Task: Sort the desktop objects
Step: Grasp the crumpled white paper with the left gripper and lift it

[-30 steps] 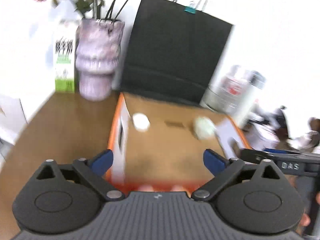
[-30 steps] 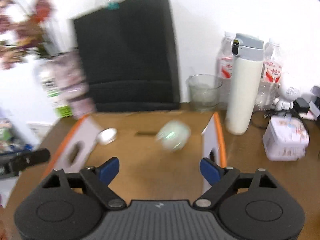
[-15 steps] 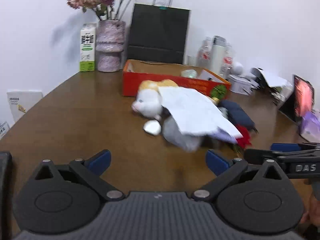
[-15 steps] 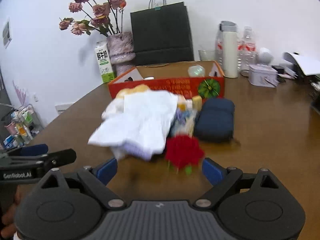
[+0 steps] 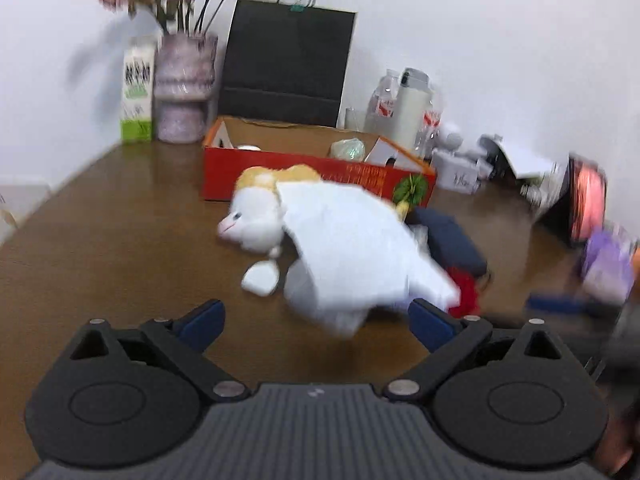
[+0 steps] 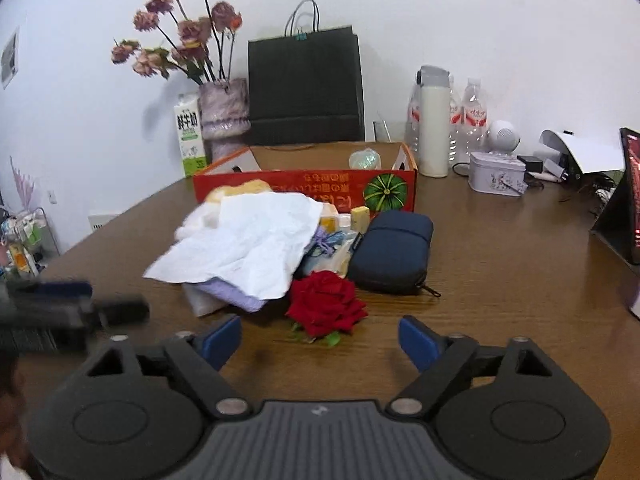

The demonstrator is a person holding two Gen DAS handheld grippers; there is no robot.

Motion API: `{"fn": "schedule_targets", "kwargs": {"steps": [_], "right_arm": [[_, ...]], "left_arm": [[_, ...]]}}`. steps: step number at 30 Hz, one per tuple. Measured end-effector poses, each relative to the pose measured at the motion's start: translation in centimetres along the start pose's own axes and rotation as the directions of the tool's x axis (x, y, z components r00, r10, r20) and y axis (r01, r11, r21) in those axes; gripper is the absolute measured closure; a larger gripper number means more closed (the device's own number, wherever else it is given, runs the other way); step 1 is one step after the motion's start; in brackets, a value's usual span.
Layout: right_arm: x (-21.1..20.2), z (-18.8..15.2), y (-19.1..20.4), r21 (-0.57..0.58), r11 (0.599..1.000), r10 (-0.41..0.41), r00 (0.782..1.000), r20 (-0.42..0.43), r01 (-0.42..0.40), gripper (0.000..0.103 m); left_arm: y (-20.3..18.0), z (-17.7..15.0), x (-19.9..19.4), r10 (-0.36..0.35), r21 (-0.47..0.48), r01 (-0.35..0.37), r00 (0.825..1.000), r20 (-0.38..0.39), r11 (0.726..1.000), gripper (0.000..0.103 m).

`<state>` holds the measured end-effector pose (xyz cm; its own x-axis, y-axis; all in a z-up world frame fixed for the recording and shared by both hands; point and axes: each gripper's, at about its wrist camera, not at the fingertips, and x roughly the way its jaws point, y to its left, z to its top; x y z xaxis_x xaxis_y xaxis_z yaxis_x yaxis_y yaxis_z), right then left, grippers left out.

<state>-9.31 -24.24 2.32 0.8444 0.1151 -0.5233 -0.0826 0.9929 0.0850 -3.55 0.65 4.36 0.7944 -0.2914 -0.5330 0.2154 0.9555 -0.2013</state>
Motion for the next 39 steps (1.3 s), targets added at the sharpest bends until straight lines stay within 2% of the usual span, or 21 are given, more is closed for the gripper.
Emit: {"fn": "schedule_targets", "kwargs": {"steps": [4, 6, 8, 10, 11, 13, 15, 17, 20, 21, 25, 27, 29, 32, 33, 34, 35, 37, 39], "right_arm": [[3.3, 1.0, -0.7, 0.013, 1.0, -0.01, 0.998, -0.056, 0.011, 0.033], [4.8, 1.4, -0.8, 0.014, 1.0, 0.002, 0.997, -0.077, 0.0, 0.035], [6.0, 1.6, -0.8, 0.013, 1.0, 0.015, 0.996, -0.092, -0.014, 0.044], [6.8, 1.6, -0.6, 0.002, 1.0, 0.02, 0.994, -0.104, -0.02, 0.048], [7.2, 1.6, -0.6, 0.001, 1.0, 0.018, 0.993, -0.112, -0.017, 0.049], [7.5, 1.6, -0.8, 0.01, 1.0, 0.024, 0.993, -0.116, -0.023, 0.061], [7.3, 1.6, -1.2, 0.036, 0.999, 0.045, 0.993, -0.109, -0.041, 0.072], [6.5, 1.7, -1.5, 0.043, 0.998, 0.044, 0.996, -0.082, -0.04, 0.075], [4.1, 2.0, -1.2, 0.007, 1.0, 0.005, 1.0, -0.013, -0.005, 0.08], [3.2, 2.1, -1.2, 0.004, 1.0, 0.002, 1.0, 0.006, -0.002, 0.09], [0.0, 2.0, -1.2, 0.001, 1.0, 0.009, 0.999, 0.041, -0.009, 0.095], [-1.1, 1.3, -0.7, -0.013, 1.0, 0.001, 0.999, 0.043, -0.001, 0.094], [-1.6, 0.4, -0.4, -0.016, 0.999, 0.029, 1.0, -0.001, -0.029, 0.094], [-2.0, -1.3, 0.2, -0.028, 0.998, 0.061, 0.997, -0.057, -0.062, 0.084], [-2.1, -1.8, 0.4, -0.03, 0.996, 0.078, 0.995, -0.064, -0.08, 0.073], [-2.0, -2.0, 0.6, -0.031, 0.995, 0.091, 0.993, -0.073, -0.093, 0.061], [-2.0, -2.2, 0.9, -0.035, 0.995, 0.095, 0.993, -0.075, -0.098, 0.057], [-2.1, -2.3, 1.6, -0.061, 0.993, 0.094, 0.994, -0.063, -0.098, 0.055], [-2.0, -2.0, 2.1, -0.076, 0.991, 0.103, 0.993, -0.057, -0.108, 0.052]], "left_arm": [[1.0, 4.4, 5.1, -0.079, -0.13, 0.065, 0.991, -0.107, 0.989, 0.017], [1.2, 5.8, 7.7, -0.095, -0.17, 0.068, 0.983, -0.155, 0.983, 0.036], [0.9, 6.6, 9.4, -0.101, -0.153, 0.072, 0.977, -0.188, 0.986, 0.08], [-0.1, 6.8, 9.3, -0.092, -0.07, 0.082, 0.983, -0.159, 0.994, 0.097], [-0.6, 6.7, 8.7, -0.092, -0.033, 0.089, 0.988, -0.127, 0.996, 0.098], [-1.1, 6.6, 7.1, -0.097, -0.013, 0.096, 0.992, -0.08, 0.995, 0.099], [-1.4, 6.8, 4.7, -0.13, -0.012, 0.13, 0.991, -0.036, 0.991, 0.099], [-1.5, 7.0, 1.8, -0.154, -0.006, 0.155, 0.988, 0.017, 0.988, 0.099], [-1.3, 6.3, -2.6, -0.117, 0.008, 0.117, 0.989, 0.088, 0.993, 0.099], [-1.1, 6.0, -3.6, -0.111, 0.004, 0.111, 0.989, 0.094, 0.994, 0.099], [0.3, 4.2, -6.5, -0.127, -0.044, 0.132, 0.987, 0.098, 0.99, 0.1], [1.1, 3.2, -7.1, -0.085, -0.066, 0.092, 0.992, 0.092, 0.994, 0.099], [2.8, 2.0, -6.6, -0.029, -0.122, 0.035, 0.998, 0.051, 0.992, 0.099], [5.2, -0.5, -4.4, 0.016, -0.2, -0.025, 0.999, -0.043, 0.979, 0.098], [5.2, -1.3, -3.8, 0.04, -0.182, -0.052, 0.997, -0.069, 0.982, 0.097], [5.0, -1.9, -3.4, 0.077, -0.163, -0.091, 0.993, -0.088, 0.982, 0.093], [4.7, -2.4, -3.0, 0.115, -0.144, -0.128, 0.989, -0.098, 0.981, 0.076], [4.1, -2.8, -2.8, 0.152, -0.091, -0.159, 0.985, -0.079, 0.983, 0.053], [3.4, -2.5, -2.9, 0.162, -0.055, -0.163, 0.986, -0.032, 0.985, 0.041]]}}
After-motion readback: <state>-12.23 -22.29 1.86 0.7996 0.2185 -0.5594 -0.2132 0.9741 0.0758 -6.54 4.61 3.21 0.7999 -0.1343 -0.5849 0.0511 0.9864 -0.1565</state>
